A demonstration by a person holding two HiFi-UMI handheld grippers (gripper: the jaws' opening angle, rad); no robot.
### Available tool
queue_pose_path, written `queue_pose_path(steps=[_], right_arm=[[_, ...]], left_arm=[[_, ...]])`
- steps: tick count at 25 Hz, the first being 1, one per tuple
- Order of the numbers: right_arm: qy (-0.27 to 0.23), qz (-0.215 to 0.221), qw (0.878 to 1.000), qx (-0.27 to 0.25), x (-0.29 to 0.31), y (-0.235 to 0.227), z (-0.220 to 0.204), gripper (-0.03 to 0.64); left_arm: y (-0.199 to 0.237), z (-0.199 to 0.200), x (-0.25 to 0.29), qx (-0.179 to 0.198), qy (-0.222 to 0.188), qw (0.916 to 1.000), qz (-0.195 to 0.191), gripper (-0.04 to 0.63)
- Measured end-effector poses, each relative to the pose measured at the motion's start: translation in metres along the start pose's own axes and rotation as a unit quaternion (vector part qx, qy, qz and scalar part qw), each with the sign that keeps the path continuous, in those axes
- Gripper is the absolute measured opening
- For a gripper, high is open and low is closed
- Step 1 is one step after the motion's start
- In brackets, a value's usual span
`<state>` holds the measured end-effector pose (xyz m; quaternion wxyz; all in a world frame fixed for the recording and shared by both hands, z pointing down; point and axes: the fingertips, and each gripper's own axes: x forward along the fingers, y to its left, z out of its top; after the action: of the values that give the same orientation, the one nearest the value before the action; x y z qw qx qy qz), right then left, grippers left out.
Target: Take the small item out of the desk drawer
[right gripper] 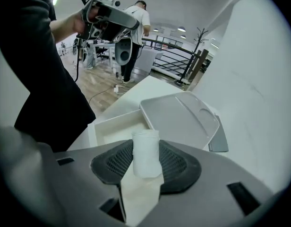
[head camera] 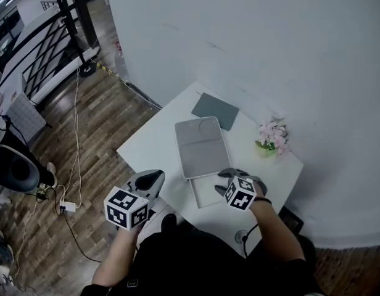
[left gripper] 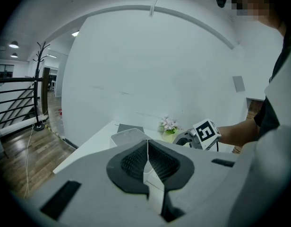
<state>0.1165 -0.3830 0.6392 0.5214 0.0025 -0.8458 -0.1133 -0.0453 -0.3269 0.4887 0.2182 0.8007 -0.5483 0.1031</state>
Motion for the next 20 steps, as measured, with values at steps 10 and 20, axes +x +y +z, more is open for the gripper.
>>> queue_pose_path(steps=[10,20], right_arm=[[-0.113,-0.072,0.978,0.158,-0.066,-0.010,0.017,0.169],[-0.198,-0.150,0.937,0.244,-0.136,-0.017,0.023,0.169]], left_arm=[[-0.002,0.037,0.032,0.046,-0.004,0.9969,-0.063,0.014],[-0.034,0.063,0.061,0.094,-0.002,0.9858,-0.139,0.014]])
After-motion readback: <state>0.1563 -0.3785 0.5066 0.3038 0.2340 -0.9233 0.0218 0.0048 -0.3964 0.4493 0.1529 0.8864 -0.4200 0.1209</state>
